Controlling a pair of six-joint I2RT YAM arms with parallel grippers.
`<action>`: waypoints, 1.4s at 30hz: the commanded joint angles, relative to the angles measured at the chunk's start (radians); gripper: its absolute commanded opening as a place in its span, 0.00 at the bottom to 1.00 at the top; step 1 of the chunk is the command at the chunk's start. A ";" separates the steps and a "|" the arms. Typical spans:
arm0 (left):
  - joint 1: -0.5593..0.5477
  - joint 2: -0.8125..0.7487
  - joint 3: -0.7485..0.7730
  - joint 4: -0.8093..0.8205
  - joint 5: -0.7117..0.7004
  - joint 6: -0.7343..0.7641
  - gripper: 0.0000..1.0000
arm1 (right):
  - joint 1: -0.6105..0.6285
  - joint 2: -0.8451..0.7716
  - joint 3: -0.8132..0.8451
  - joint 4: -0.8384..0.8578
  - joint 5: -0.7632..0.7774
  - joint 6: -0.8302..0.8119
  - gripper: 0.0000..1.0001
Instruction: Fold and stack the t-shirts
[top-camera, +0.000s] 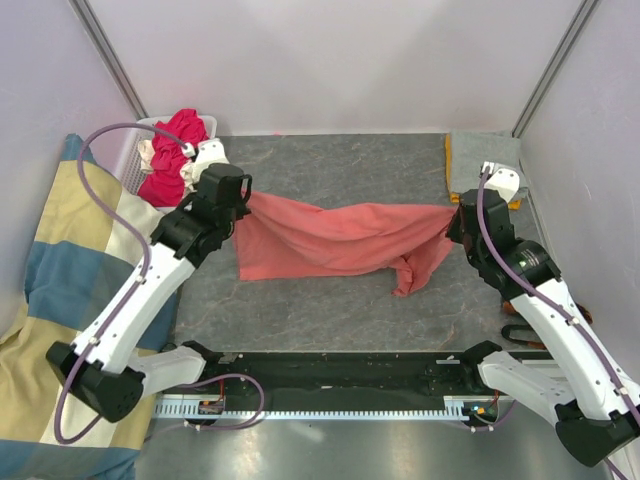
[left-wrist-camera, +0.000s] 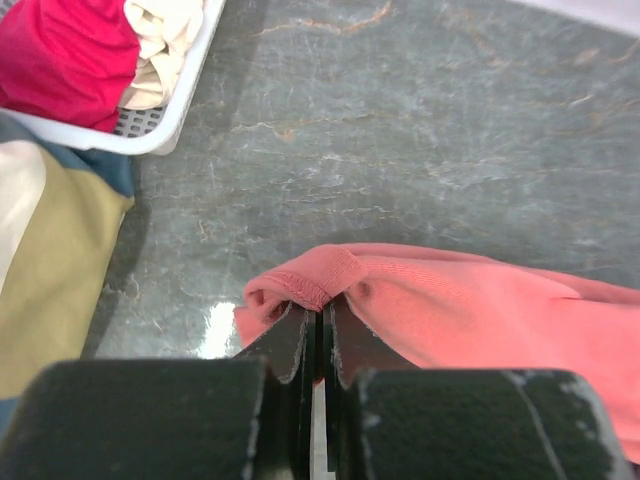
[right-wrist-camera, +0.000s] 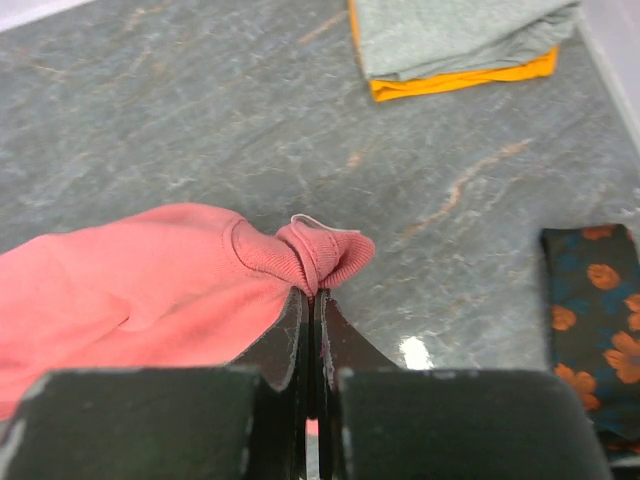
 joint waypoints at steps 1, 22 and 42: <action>0.041 0.093 0.030 0.123 0.034 0.118 0.02 | 0.000 0.004 0.004 -0.029 0.081 -0.012 0.00; 0.090 -0.035 0.505 -0.081 0.196 0.262 0.02 | 0.001 -0.046 0.517 -0.081 -0.159 -0.290 0.00; 0.092 -0.042 0.274 -0.045 0.108 0.200 0.02 | 0.001 -0.103 0.154 -0.027 0.024 -0.080 0.00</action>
